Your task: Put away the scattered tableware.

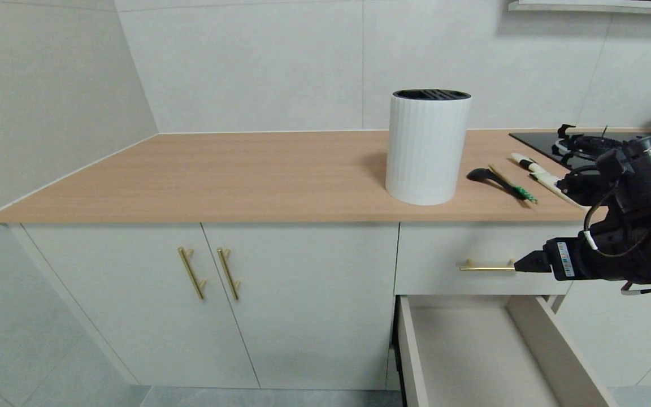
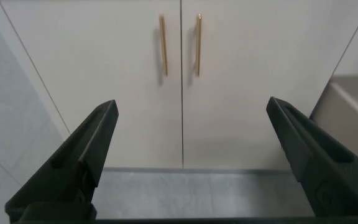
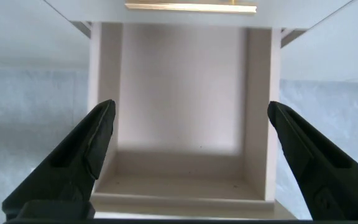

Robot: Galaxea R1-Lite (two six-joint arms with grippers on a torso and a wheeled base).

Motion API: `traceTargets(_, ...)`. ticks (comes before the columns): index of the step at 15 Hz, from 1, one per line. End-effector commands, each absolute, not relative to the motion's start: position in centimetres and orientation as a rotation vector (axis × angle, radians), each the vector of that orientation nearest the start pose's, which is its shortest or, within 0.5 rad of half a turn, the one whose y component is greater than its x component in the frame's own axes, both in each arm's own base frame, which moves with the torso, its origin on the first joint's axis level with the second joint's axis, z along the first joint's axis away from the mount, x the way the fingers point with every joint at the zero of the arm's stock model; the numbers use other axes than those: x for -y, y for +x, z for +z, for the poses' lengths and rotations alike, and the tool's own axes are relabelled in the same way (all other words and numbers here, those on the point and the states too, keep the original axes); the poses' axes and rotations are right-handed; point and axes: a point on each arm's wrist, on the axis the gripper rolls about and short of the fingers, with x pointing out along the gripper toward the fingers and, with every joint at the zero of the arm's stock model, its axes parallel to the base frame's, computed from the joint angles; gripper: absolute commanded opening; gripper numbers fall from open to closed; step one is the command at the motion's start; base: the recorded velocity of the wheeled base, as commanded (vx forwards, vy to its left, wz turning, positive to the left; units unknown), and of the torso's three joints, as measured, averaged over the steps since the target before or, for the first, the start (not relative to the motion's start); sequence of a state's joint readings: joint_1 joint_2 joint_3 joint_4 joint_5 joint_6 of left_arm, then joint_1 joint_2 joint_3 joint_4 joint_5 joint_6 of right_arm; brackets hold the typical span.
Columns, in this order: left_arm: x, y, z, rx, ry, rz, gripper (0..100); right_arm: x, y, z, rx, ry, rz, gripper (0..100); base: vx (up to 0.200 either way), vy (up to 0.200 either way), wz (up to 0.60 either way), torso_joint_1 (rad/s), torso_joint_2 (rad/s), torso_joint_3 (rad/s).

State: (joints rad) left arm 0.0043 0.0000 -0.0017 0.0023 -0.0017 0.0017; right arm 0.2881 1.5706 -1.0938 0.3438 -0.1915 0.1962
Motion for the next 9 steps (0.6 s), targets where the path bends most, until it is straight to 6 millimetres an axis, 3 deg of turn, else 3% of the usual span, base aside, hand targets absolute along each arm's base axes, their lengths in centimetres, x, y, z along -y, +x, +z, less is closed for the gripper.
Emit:
traceTargets(1, 0.02, -2.28, 7.58, -0.002, 0.002, 0.005, 100, -6.98, 25.03, 21.17, -0.803, -0.01, 0.012, 100, 0.0, 0.0, 0.0, 0.183, -0.47, -0.295)
traceTargets(9, 0.01, -2.29, 7.57, 0.0, 0.002, 0.003, 100, -6.97, 25.03, 21.18, -0.802, -0.013, 0.01, 100, 0.0, 0.0, 0.0, 0.207, -0.49, -0.287)
